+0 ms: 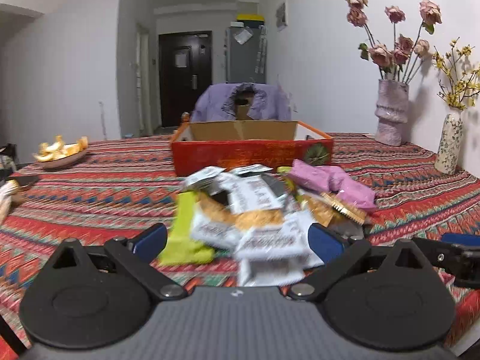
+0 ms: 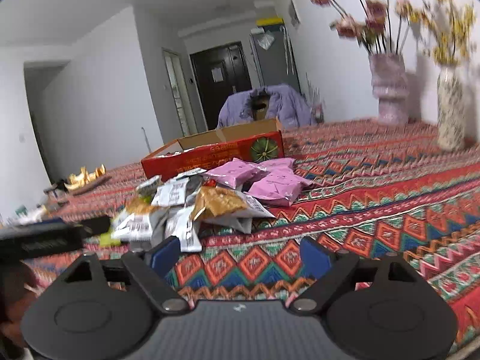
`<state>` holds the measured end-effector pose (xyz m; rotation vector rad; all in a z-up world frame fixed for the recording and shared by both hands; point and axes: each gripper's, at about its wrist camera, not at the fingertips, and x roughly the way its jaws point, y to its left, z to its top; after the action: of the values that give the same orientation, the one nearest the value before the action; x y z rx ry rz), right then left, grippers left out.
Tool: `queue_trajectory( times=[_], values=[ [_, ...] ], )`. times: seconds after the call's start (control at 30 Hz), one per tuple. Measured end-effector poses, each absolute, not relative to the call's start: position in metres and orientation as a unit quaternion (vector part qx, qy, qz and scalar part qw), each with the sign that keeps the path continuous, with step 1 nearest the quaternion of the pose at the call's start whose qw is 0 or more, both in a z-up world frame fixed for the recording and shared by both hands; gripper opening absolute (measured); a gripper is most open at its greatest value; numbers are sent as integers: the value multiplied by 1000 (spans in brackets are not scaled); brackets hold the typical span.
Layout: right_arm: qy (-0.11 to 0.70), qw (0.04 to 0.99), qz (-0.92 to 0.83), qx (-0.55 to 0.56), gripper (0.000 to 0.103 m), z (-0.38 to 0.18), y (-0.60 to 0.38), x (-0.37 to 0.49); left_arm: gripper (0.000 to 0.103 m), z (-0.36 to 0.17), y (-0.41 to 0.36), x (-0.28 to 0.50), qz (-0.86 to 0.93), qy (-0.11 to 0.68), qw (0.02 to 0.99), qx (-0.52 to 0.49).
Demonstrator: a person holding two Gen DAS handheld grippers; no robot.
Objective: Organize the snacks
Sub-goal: 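Grasp a white oat crisp packet with the left tool while the right tool grasps another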
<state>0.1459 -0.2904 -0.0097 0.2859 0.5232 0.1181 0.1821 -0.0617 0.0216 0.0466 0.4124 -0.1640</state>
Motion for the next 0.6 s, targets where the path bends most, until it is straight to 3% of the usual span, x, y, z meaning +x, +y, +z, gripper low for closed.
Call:
queue_trajectory(
  times=[0.3, 0.47, 0.6],
  values=[
    [335, 891, 103, 288, 85, -30, -310, 241, 54, 7, -76, 243, -115, 284, 952, -6],
    [321, 904, 75, 273, 83, -30, -297, 266, 45, 13, -61, 245, -131, 296, 946, -25],
    [327, 904, 50, 269, 76, -34, -290, 285, 41, 20, -55, 247, -137, 295, 945, -30]
  ],
)
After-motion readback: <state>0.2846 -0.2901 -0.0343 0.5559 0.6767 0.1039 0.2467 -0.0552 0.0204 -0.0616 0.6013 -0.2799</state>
